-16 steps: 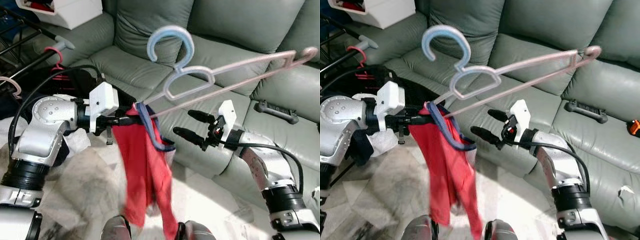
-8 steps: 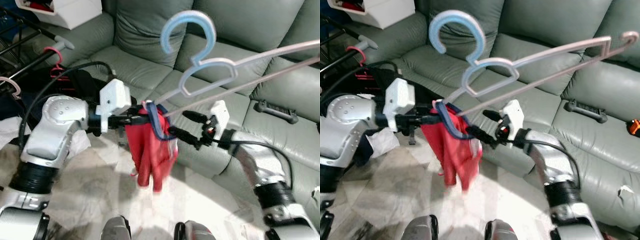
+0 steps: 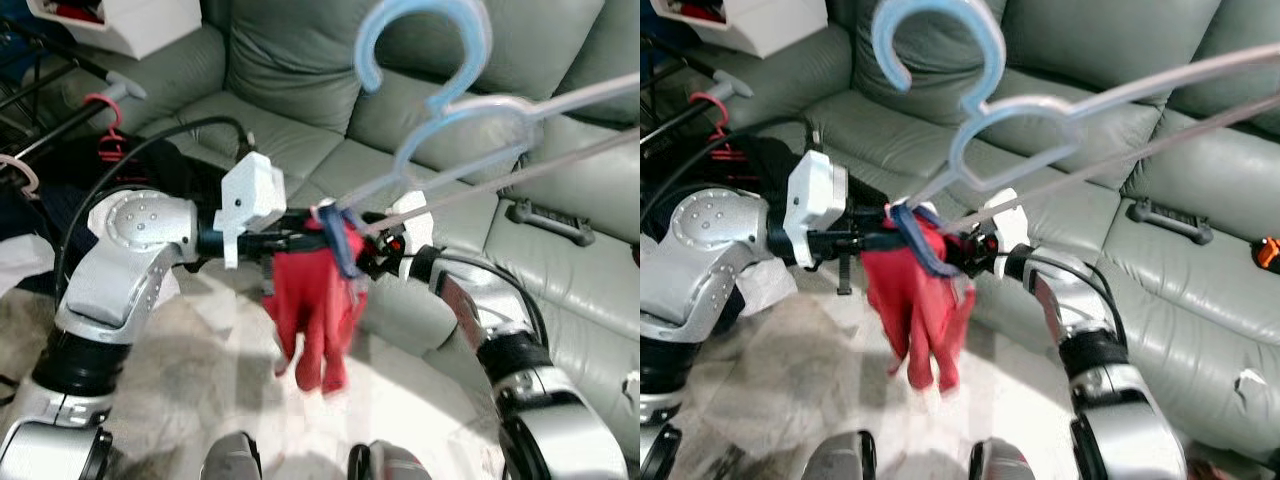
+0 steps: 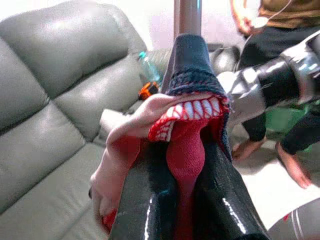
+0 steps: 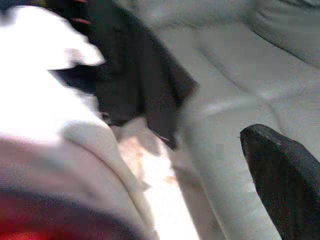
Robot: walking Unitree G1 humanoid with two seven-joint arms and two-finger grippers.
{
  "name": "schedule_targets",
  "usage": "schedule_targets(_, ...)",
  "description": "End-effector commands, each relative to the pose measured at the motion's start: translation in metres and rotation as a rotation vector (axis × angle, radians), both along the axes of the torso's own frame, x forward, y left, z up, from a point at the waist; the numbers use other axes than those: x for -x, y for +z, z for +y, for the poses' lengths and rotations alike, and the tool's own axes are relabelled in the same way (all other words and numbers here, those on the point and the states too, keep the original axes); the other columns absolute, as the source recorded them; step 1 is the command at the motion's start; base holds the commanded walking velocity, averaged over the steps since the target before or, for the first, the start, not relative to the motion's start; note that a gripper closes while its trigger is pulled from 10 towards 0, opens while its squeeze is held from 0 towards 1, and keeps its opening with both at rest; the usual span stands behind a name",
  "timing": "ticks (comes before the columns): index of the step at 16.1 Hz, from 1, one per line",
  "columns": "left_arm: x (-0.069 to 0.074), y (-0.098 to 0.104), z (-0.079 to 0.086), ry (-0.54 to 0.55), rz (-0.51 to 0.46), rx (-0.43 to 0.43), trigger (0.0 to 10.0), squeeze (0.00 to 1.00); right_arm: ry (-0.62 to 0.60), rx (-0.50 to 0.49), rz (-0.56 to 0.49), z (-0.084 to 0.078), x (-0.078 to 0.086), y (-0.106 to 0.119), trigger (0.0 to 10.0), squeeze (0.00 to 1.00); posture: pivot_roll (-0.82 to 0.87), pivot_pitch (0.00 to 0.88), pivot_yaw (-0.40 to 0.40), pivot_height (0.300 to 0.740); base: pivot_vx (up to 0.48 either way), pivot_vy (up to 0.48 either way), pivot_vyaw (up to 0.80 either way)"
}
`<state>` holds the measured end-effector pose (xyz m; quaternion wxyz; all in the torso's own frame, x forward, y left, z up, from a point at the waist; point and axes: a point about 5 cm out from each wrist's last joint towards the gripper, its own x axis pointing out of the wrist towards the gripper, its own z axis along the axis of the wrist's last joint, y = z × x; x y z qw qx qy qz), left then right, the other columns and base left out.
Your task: Hang hanger
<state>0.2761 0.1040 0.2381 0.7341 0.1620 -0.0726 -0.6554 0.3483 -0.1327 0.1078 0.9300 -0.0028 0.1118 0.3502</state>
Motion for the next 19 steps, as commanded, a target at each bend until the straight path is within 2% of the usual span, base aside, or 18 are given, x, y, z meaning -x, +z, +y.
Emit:
schedule_targets(1,0.003,0.012,-0.003,-0.019,-0.037,0.019,0.0,0.00,-0.101,0.006,0.034,-0.012,-0.004,-0.004,1.5,0.00,0.00,0.109,-0.012,0.740,0.000,0.000,0.00)
schedule_targets(2,0.001,0.012,0.000,-0.001,-0.039,0.018,0.0,0.00,-0.176,0.012,0.068,-0.022,-0.005,-0.009,0.0,0.00,0.00,0.111,-0.014,0.740,0.000,0.000,0.00)
schedule_targets(3,-0.002,0.009,0.005,0.026,-0.042,0.006,0.0,0.00,-0.225,0.033,0.081,-0.033,-0.005,-0.012,0.0,0.00,0.00,0.114,-0.016,0.740,0.000,0.000,0.00)
schedule_targets(6,-0.025,-0.008,0.045,0.227,-0.017,-0.053,0.0,0.00,-0.394,0.025,0.055,-0.087,0.006,-0.008,0.0,0.00,-0.01,0.120,-0.019,0.740,0.000,0.000,0.00)
schedule_targets(7,-0.033,-0.018,0.065,0.314,0.009,-0.070,0.0,0.00,-0.499,0.019,0.004,-0.113,0.010,0.002,0.0,0.00,-0.02,0.121,-0.017,0.740,0.000,0.000,0.00)
schedule_targets(8,-0.037,-0.023,0.075,0.364,0.030,-0.065,0.0,0.00,-0.560,0.008,-0.026,-0.127,0.013,0.008,0.0,0.00,-0.03,0.121,-0.014,0.740,0.000,0.000,0.00)
schedule_targets(9,-0.040,-0.033,0.090,0.421,0.050,-0.094,0.0,0.00,-0.660,0.003,-0.087,-0.147,0.015,0.021,0.0,0.00,-0.04,0.121,-0.012,0.740,0.000,0.000,0.00)
schedule_targets(11,-0.043,-0.050,0.112,0.507,0.098,-0.119,0.0,0.00,-0.814,-0.014,-0.239,-0.176,0.017,0.056,0.0,0.00,-0.06,0.117,-0.009,0.740,0.000,0.000,0.00)
schedule_targets(12,-0.042,-0.059,0.119,0.520,0.124,-0.126,0.0,0.00,-0.883,-0.015,-0.327,-0.186,0.015,0.079,0.0,0.00,-0.07,0.114,-0.010,0.740,0.000,0.000,0.00)
schedule_targets(13,-0.041,-0.063,0.121,0.520,0.137,-0.124,0.0,0.00,-0.915,-0.012,-0.365,-0.190,0.014,0.090,0.0,0.00,-0.07,0.112,-0.013,0.740,0.000,0.000,0.00)
schedule_targets(15,-0.039,-0.062,0.118,0.500,0.189,-0.062,0.0,0.00,-0.963,-0.055,-0.389,-0.195,0.010,0.103,0.0,0.00,-0.07,0.107,-0.021,0.740,0.000,0.000,0.00)
schedule_targets(16,-0.034,-0.063,0.115,0.449,0.252,-0.023,0.0,0.00,-0.988,-0.091,-0.399,-0.197,0.008,0.110,0.0,0.00,-0.06,0.104,-0.026,0.740,0.000,0.000,0.00)
schedule_targets(18,-0.029,-0.069,0.116,0.408,0.283,-0.032,0.0,0.00,-0.993,-0.112,-0.408,-0.195,0.004,0.116,0.0,0.00,-0.06,0.100,-0.029,0.740,0.000,0.000,0.00)
schedule_targets(19,-0.016,-0.082,0.120,0.329,0.364,-0.062,0.0,0.00,-0.999,-0.159,-0.411,-0.194,-0.001,0.123,0.0,0.00,-0.06,0.097,-0.030,0.740,0.000,0.000,0.00)
